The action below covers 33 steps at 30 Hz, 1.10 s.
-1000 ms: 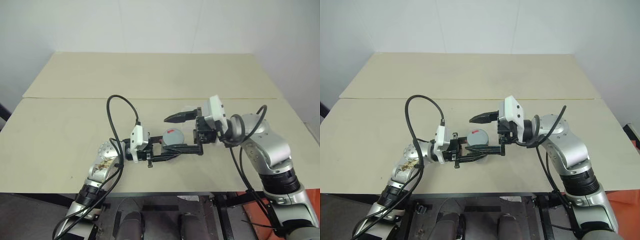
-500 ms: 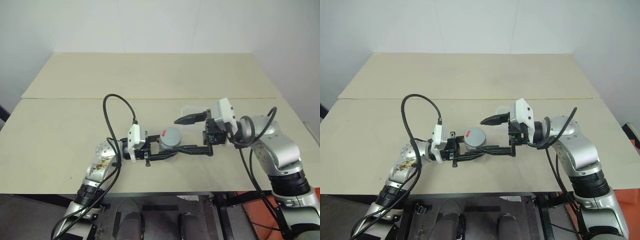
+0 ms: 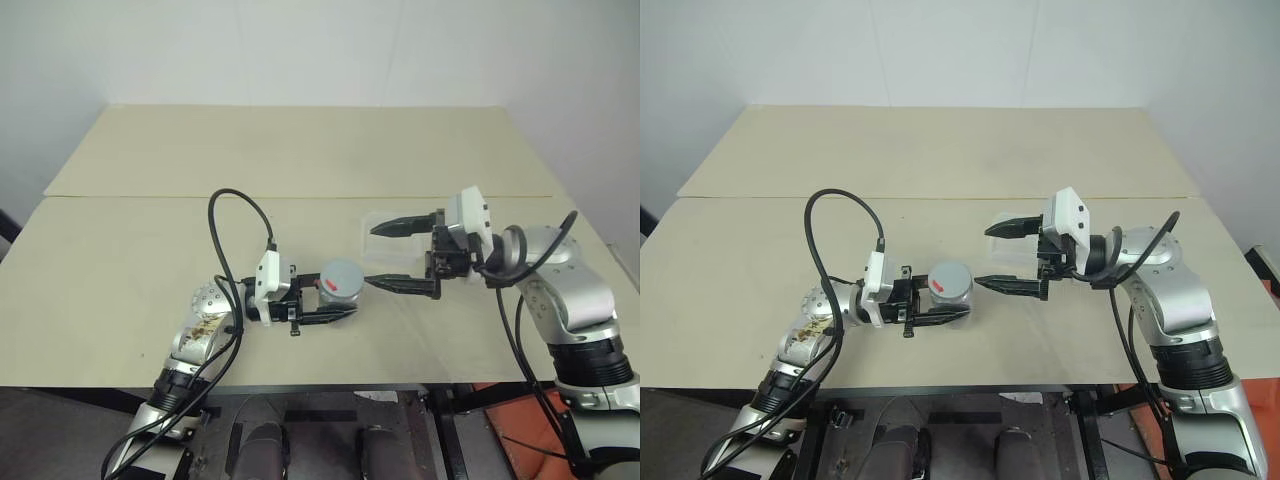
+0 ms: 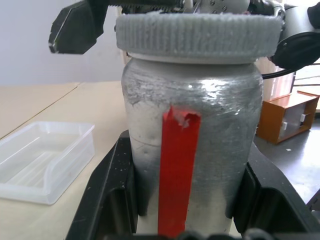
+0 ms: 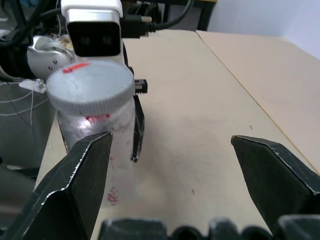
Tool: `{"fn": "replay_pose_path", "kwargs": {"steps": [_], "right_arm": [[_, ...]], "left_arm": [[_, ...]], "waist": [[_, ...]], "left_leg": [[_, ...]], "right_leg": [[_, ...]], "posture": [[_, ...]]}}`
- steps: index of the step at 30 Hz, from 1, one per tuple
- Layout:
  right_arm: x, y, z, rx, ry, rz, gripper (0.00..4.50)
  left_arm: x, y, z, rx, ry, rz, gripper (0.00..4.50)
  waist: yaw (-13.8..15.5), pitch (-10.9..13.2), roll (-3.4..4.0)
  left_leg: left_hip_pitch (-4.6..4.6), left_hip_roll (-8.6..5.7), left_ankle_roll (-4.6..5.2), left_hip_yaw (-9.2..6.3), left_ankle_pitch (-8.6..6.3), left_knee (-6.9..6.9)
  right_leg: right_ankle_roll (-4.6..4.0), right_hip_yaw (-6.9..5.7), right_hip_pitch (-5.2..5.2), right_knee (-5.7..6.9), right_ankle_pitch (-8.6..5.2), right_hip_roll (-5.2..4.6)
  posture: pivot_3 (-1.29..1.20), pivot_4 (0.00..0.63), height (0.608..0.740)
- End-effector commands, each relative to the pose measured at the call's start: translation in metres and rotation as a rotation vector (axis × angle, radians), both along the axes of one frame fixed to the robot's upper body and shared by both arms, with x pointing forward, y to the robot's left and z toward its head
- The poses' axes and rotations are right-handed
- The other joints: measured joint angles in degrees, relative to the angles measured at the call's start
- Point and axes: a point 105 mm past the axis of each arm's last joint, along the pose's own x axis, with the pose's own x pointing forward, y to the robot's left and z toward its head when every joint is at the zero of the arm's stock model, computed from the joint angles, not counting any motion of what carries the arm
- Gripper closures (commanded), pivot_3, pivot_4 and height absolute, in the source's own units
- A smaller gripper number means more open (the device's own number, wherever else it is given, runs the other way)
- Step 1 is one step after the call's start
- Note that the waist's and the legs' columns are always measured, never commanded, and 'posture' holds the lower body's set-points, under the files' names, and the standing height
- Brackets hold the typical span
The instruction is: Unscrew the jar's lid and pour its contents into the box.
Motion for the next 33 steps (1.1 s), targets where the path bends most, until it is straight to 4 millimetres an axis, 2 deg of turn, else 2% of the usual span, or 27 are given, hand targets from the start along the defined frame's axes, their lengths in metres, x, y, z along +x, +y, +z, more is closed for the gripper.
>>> {"fn": "replay_pose_path", "kwargs": {"steps": [1, 8, 16, 23, 33], "right_arm": [[-0.003, -0.006, 0.008, 0.004, -0.045, -0.004, 0.05], [-0.022, -0.011, 0.003, -0.037, 0.003, 0.054, 0.05], [-0.034, 0.007, 0.020, 0.046, -0.019, 0.087, 0.05], [-0.039, 0.031, 0.021, 0.081, 0.002, 0.152, 0.05], [-0.038, 0.043, 0.016, 0.051, 0.034, 0.206, 0.05]], "left_arm": [[-0.002, -0.001, 0.007, -0.022, -0.029, -0.015, 2.56], [-0.001, -0.001, 0.007, -0.021, -0.031, -0.006, 2.56], [0.001, -0.003, 0.005, -0.020, -0.035, 0.007, 2.56], [0.001, -0.004, 0.005, -0.014, -0.041, 0.002, 2.56], [0.000, -0.006, 0.004, -0.021, -0.045, 0.008, 2.56]], "waist": [[0.0, 0.0, 0.00], [0.1, 0.0, 0.00], [0.0, 0.0, 0.00], [0.0, 0.0, 0.00], [0.0, 0.0, 0.00]], "left_leg": [[0.00, 0.00, 0.00, 0.00, 0.00, 0.00], [0.00, -0.01, 0.00, -0.01, 0.00, 0.01], [0.00, 0.01, 0.00, -0.05, 0.00, 0.00], [0.00, 0.01, 0.00, -0.05, 0.00, 0.01], [0.00, 0.00, 0.00, -0.04, 0.00, 0.01]], "right_leg": [[0.00, 0.00, 0.00, 0.00, 0.00, 0.00], [0.00, 0.00, 0.01, -0.01, 0.00, -0.01], [0.00, 0.00, 0.01, 0.01, 0.00, 0.01], [0.00, 0.00, 0.00, 0.02, 0.00, 0.01], [0.00, 0.00, 0.01, 0.01, 0.00, 0.00]], "posture": [[0.00, 0.150, 0.740], [0.00, 0.150, 0.740], [0.00, 0.150, 0.740], [0.00, 0.150, 0.740], [0.00, 0.150, 0.740]]}}
